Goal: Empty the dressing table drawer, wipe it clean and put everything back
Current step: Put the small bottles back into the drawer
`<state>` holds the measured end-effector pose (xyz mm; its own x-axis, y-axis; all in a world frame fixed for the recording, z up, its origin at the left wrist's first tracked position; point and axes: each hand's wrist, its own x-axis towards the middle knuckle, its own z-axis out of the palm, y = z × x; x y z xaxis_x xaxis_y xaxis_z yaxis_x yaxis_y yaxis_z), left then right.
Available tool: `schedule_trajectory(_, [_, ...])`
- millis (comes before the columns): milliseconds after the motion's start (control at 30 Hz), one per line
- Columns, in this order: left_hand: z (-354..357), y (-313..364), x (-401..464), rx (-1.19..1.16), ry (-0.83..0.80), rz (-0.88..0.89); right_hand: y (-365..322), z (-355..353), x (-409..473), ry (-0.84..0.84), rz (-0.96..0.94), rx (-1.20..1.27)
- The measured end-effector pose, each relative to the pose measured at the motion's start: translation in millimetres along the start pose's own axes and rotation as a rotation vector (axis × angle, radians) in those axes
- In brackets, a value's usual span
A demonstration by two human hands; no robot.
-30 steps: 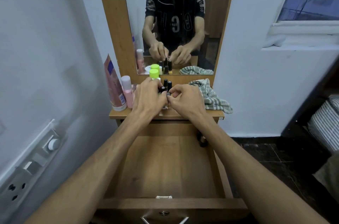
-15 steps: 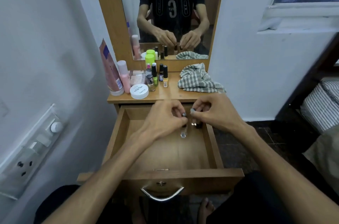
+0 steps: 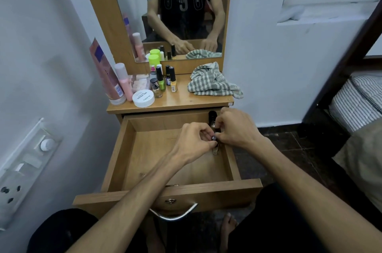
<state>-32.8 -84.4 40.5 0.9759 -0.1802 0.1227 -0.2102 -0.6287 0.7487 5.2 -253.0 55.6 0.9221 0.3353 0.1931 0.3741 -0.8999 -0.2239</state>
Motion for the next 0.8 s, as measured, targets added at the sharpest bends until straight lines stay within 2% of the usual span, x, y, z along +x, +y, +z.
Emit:
schedule_trajectory(200, [7,-5,5,0.002,0.046,0.018,1,-2,0,-0.010,0.013,0.025])
schedule_trajectory(333, [11,-8,12,-0.015,0.091,-0.016,3,-17,-7,-0.081,0.054,0.151])
schedule_trajectory(567, [20,-6,19,-0.011,0.126,-0.016,4,-22,-17,-0.124,0.020,0.201])
schedule_trajectory(800, [17,-8,16,-0.068,0.099,-0.069,-3,-32,-10,-0.055,0.040,0.262])
